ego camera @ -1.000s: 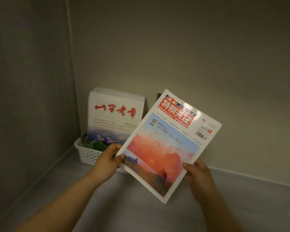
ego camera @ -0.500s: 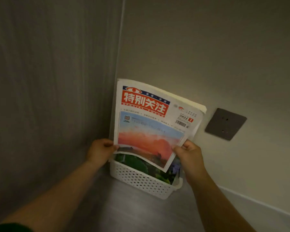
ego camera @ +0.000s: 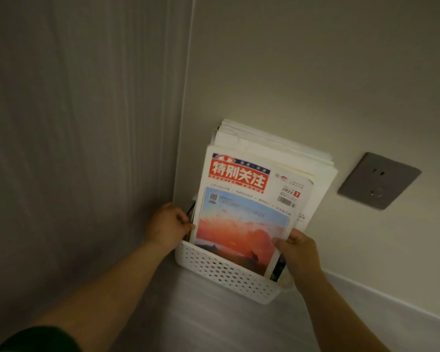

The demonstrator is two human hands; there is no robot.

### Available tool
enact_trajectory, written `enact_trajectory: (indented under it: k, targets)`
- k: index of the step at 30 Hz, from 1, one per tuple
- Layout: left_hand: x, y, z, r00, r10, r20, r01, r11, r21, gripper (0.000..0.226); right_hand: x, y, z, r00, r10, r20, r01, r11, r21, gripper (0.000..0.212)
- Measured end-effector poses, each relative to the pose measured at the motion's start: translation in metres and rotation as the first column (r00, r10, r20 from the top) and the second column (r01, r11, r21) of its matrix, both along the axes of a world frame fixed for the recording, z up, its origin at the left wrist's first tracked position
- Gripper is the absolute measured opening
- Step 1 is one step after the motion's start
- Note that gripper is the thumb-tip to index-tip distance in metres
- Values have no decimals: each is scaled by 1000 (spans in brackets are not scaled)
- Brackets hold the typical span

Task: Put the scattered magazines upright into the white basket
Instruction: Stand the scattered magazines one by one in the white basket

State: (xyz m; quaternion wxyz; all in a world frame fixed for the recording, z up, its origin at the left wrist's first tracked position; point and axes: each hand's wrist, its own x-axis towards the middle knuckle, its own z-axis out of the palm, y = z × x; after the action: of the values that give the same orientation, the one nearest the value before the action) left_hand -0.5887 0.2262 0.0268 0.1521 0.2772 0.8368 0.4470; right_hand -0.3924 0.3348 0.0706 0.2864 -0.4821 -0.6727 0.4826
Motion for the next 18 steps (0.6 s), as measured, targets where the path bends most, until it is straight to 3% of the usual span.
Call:
enact_trajectory:
  k: [5, 9, 12, 14, 15, 16, 18]
  targets:
    - [-10, 4, 0, 956, -51, 290, 29, 996, 80, 76, -9, -5, -13, 999, -38, 2, 38, 998, 41, 31]
    - [-14, 12, 5, 953, -135, 271, 149, 988, -30, 69, -5, -11, -24, 990, -140, 20, 135, 977, 167, 29]
    - [-19, 17, 9, 946, -150, 288, 178, 981, -75, 68, 3, -7, -27, 935, -348, 73, 297, 878, 376, 51]
    - [-21, 18, 10, 936, -148, 320, 183, 980, -83, 70, 9, 2, -26, 906, -406, 118, 370, 897, 241, 69]
    - [-21, 19, 10, 928, -146, 342, 182, 980, -76, 70, 11, 6, -24, 917, -382, 120, 378, 924, 56, 72]
    - [-20, 20, 10, 919, -144, 367, 178, 982, -61, 70, 12, 8, -22, 937, -340, 79, 348, 927, -137, 63]
    - [-18, 20, 9, 898, -148, 415, 171, 985, -19, 67, 14, 12, -17, 979, -204, 30, 200, 907, -370, 15]
